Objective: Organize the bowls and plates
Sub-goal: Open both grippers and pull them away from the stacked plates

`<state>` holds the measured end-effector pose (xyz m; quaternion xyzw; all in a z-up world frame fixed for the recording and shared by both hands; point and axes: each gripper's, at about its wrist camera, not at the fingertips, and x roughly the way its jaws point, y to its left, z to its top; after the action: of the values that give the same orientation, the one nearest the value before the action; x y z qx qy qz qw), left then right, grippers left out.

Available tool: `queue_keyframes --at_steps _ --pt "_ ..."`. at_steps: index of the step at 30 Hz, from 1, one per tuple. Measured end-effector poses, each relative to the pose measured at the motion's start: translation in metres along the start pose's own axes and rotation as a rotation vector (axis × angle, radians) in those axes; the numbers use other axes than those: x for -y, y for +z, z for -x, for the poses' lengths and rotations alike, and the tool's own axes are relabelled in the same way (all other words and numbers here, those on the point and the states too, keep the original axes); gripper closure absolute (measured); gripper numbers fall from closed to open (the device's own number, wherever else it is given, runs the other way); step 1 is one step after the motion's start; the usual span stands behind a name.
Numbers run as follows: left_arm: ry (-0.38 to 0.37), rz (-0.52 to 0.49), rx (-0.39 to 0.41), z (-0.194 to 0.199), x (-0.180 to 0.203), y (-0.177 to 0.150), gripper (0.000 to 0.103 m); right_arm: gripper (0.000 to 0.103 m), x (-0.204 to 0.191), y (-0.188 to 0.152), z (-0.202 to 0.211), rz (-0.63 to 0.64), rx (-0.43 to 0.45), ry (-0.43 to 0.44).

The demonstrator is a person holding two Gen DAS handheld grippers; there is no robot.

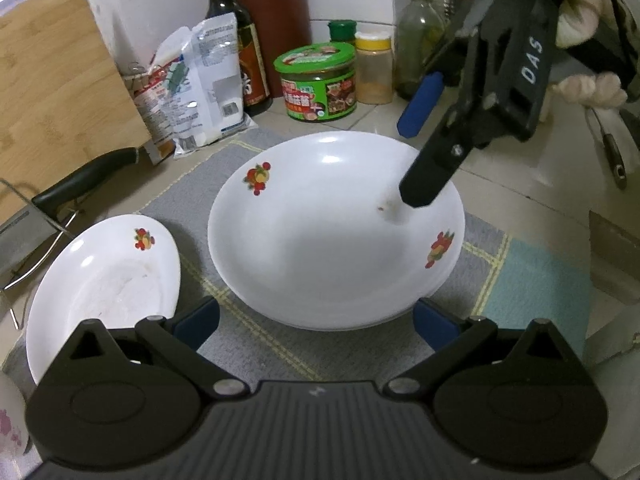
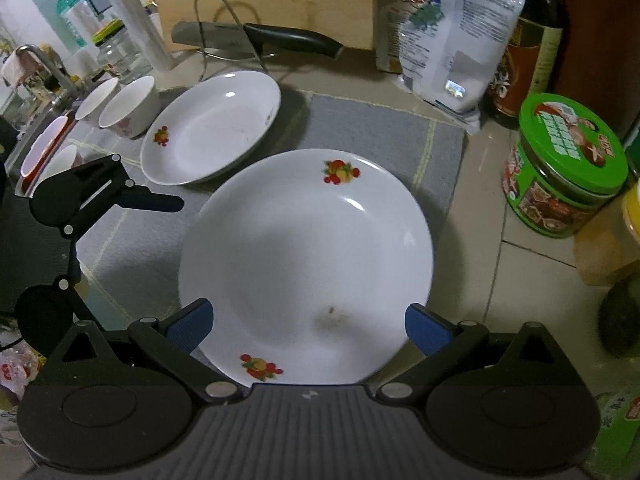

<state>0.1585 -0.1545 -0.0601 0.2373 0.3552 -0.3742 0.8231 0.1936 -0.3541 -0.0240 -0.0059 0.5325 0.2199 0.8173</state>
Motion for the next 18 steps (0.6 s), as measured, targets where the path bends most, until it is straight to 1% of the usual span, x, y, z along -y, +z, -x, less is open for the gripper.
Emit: queue_keyframes --at_steps 2,8,13,15,18 --pt "0.002 0.032 0.009 0.004 -0.001 -0.001 0.000 0.000 -0.001 -0.001 0.000 0.004 0.014 0.008" --pt "0.060 0.145 0.059 0.019 -0.006 -0.007 0.000 0.000 -0.008 -0.003 0.005 0.044 0.072 -0.010" --pt "0.138 0.240 0.103 0.038 -0.005 -0.010 0.000 0.000 -0.021 -0.003 0.007 0.104 0.120 -0.020" --pt "0.172 0.279 0.118 0.045 -0.003 -0.011 0.000 0.000 -0.029 -0.003 0.008 0.139 0.152 -0.027" --pt "0.243 0.334 0.137 0.058 0.002 -0.015 0.000 0.000 -0.043 -0.003 0.009 0.184 0.194 -0.029"
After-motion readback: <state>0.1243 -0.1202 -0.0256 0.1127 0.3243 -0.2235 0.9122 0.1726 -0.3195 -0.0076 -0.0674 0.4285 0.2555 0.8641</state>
